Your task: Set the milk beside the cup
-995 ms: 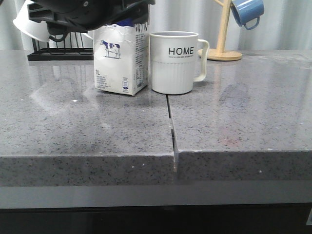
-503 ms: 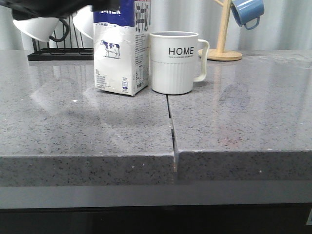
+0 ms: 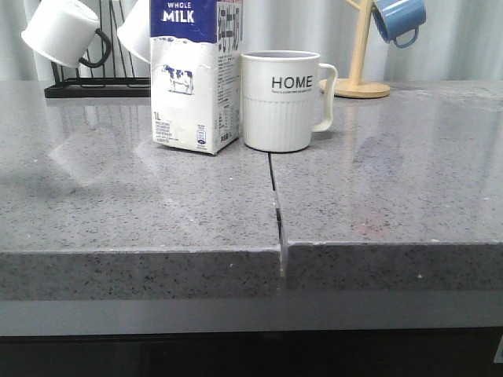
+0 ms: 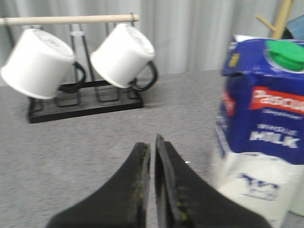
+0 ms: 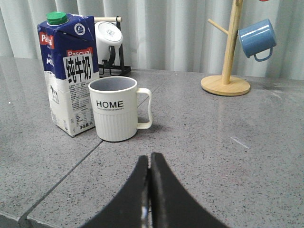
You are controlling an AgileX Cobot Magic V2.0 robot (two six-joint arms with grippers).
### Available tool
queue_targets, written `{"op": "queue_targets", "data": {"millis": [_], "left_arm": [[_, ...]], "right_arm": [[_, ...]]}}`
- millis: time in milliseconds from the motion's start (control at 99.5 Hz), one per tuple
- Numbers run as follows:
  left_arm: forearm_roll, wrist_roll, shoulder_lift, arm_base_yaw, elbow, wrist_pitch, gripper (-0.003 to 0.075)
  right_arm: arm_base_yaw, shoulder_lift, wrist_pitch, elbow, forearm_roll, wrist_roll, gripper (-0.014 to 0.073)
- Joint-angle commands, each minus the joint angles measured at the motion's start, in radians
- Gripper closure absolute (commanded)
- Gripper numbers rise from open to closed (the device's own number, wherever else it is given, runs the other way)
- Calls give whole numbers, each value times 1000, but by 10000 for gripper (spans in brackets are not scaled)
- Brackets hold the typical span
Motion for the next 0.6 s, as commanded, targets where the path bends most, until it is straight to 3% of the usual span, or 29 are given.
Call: {"op": "queue_targets", "data": {"millis": [0,161,312,593], "left_arm": [[148,-121,-49,104,-26,55,728],[399,-360,-119,282,-26,247,731],[604,-576,-210,364,-26,385,731],[615,-598,-427,379,54,440,731]], "right_arm": [[-1,6,-73,-26,-3,-4,662],[-1,6,-73,-26,-3,-4,662],[-1,6,-73,-26,-3,-4,662],[-1,6,-73,-26,-3,-4,662]]}}
